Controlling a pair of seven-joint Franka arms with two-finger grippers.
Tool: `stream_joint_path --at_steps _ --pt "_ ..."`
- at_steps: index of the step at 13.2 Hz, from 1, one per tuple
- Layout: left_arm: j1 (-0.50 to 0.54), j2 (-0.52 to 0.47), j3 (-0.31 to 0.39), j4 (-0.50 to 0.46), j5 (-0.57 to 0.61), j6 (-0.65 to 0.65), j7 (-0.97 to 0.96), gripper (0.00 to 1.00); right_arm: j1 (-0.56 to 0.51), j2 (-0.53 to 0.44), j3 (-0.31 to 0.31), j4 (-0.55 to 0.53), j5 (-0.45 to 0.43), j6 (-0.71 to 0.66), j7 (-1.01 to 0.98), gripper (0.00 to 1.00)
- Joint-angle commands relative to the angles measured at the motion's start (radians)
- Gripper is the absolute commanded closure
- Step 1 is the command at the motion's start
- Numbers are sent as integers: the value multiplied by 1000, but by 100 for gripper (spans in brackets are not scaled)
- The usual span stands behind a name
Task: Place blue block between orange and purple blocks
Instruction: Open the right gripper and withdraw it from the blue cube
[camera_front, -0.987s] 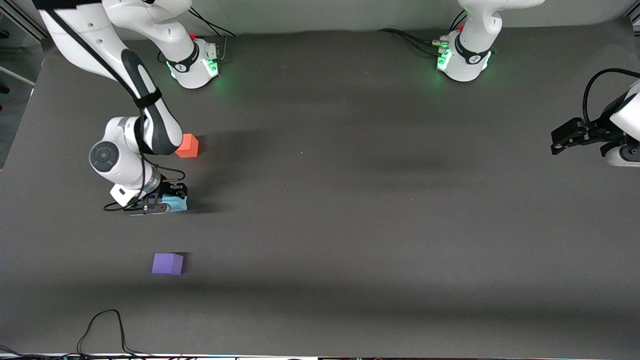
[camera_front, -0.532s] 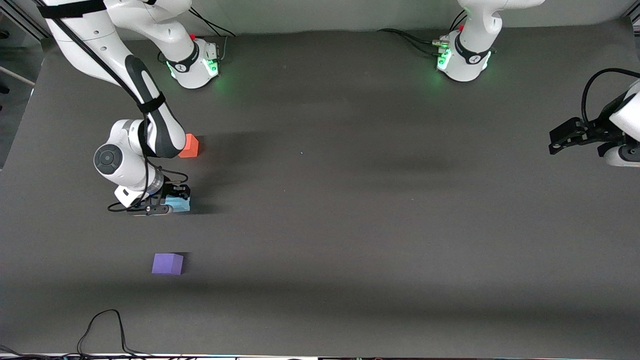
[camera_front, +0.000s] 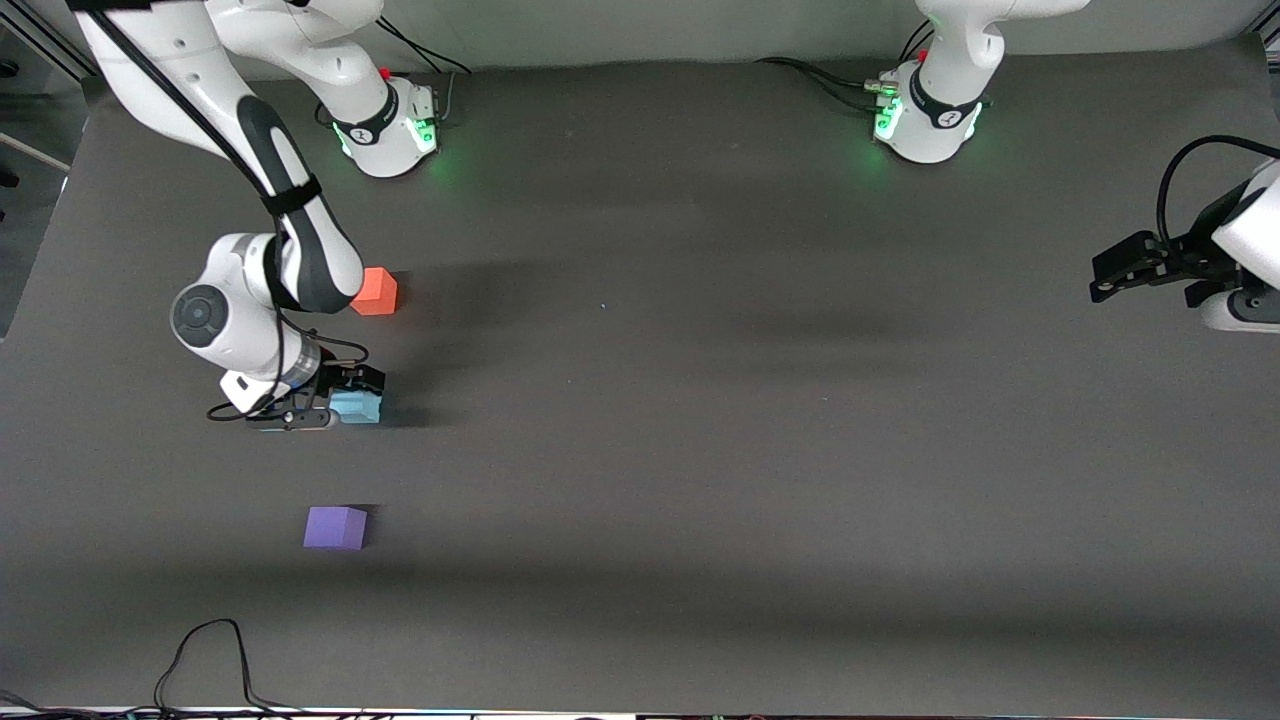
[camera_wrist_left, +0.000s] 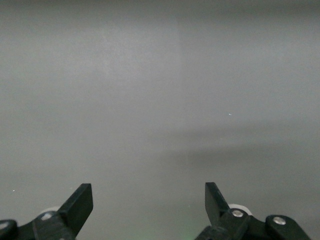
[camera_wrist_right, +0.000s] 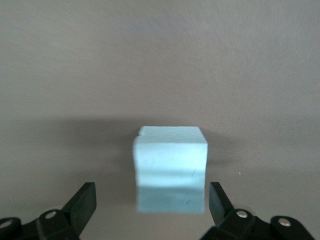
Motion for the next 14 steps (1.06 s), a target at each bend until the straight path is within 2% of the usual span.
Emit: stream_joint_path --at_steps 1,4,8,10,14 --pt "-12 -17 13 -16 -6 -24 5 0 5 -145 1 58 24 -194 -21 0" --pt "-9 -18 15 -15 -6 -38 7 0 -23 -257 1 166 12 -409 -23 0" --pt "-9 -18 13 -15 -4 -35 10 0 -99 -383 94 295 -29 -656 2 0" --pt "-11 -17 13 -15 -4 -30 10 0 -101 -439 115 348 -95 -768 52 0" --pt "-11 -15 13 -13 -4 -26 10 0 -103 -483 157 373 -163 -821 56 0"
